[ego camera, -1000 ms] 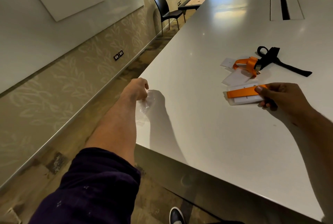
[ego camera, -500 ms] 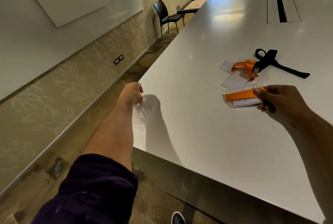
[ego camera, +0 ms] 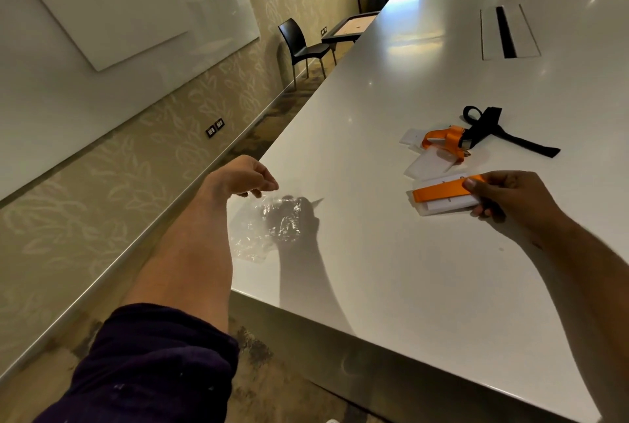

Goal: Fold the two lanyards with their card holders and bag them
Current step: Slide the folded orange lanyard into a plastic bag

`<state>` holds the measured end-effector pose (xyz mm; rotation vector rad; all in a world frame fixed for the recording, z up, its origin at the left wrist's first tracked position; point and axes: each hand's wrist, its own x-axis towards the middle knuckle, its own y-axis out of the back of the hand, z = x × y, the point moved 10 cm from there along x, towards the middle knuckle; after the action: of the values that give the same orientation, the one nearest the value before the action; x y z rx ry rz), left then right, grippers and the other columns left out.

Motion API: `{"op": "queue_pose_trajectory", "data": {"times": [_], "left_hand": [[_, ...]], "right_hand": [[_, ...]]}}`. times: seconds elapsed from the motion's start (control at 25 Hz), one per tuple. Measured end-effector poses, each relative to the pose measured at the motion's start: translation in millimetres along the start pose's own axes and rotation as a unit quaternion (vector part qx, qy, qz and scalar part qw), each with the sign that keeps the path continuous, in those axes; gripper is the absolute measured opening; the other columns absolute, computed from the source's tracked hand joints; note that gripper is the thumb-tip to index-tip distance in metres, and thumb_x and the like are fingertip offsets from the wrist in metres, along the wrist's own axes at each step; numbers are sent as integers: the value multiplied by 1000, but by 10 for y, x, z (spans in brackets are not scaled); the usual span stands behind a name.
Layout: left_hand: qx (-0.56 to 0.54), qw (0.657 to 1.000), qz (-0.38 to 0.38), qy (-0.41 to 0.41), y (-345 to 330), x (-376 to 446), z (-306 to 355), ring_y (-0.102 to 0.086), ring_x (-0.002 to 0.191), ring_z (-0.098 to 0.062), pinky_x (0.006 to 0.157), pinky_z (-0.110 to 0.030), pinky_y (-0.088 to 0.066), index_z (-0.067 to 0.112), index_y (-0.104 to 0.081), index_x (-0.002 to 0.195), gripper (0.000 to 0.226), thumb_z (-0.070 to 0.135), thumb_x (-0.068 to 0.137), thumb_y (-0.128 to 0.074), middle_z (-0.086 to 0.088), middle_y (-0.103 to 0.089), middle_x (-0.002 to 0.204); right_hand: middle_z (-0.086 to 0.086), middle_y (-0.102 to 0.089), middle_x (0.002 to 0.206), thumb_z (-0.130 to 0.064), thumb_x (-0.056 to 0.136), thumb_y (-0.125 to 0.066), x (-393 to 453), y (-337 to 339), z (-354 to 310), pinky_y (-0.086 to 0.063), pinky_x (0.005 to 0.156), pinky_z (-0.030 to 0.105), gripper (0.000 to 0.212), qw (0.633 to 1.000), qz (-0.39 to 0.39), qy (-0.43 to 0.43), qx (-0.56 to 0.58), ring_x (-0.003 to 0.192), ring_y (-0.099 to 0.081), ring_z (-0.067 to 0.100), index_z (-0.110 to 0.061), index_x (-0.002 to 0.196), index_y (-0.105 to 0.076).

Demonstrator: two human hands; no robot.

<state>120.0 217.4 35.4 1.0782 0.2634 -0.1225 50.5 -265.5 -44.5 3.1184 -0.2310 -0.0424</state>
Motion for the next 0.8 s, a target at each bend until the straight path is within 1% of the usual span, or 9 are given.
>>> {"op": "queue_pose_trajectory", "data": {"times": [0.12,0.24,0.32,0.48,0.56,0.64,0.68,0.76,0.8], "left_hand": [[-97,994,-23,-39,-21,12,257,-67,74,-9,66,-26,-47,19,-80,92,8,24,86,-77,3,-77,82],[-222,971,-48,-73,-191,65,574,-62,65,-10,61,-25,-43,10,-79,91,9,17,85,-78,-4,-74,76],[-267,958,-63,-87,-414,95,823,-62,59,-9,59,-25,-41,9,-78,89,4,11,86,-75,-7,-74,74],[-328,938,-42,-102,-927,87,1257,-68,61,-12,59,-24,-44,7,-76,88,9,15,85,-77,-10,-76,78],[-366,926,-13,-94,-1156,59,1393,-71,60,-15,59,-24,-50,4,-74,84,3,3,85,-71,-13,-75,75],[-361,928,33,-89,-1331,31,1487,-73,57,-17,52,-22,-52,3,-73,80,11,-4,81,-64,-15,-73,73],[-332,937,60,-93,-1384,13,1539,-73,58,-16,52,-20,-52,6,-72,79,11,-2,80,-64,-14,-73,72],[-251,957,107,-98,-1433,-38,1643,-73,72,-17,64,-24,-52,14,-71,89,9,11,81,-69,-7,-73,81],[-191,967,138,-93,-1433,-66,1684,-70,85,-20,75,-29,-52,16,-69,102,21,17,82,-70,-5,-71,93]], "right_hand": [[24,-64,60,-19,89,-76,13,32,21,-49,50,29,28,999,7,-1,36,48,-58,27,3,107,-72],[28,-64,60,-25,88,-77,26,85,31,-41,42,26,29,999,28,5,31,42,-53,25,-1,104,-75],[29,-65,62,-31,87,-79,9,168,17,-40,38,25,27,998,62,19,24,44,-53,28,-7,100,-77],[29,-66,62,-27,87,-80,-47,367,12,-51,43,31,31,983,149,57,86,46,-60,35,1,99,-75],[24,-63,59,-20,89,-78,-66,427,35,-53,44,34,30,973,182,61,132,46,-57,34,7,101,-72],[19,-61,56,-15,91,-75,-73,443,36,-53,42,35,28,967,194,62,155,46,-55,31,10,102,-71],[17,-62,56,-14,91,-74,-79,440,24,-54,43,35,27,967,193,63,156,48,-55,30,10,102,-71],[12,-64,58,-13,93,-73,-100,423,-1,-56,46,38,26,969,187,62,151,50,-56,30,10,104,-70],[11,-65,60,-13,93,-72,-113,416,-10,-57,47,39,25,969,185,60,153,51,-56,30,9,105,-70]]}}
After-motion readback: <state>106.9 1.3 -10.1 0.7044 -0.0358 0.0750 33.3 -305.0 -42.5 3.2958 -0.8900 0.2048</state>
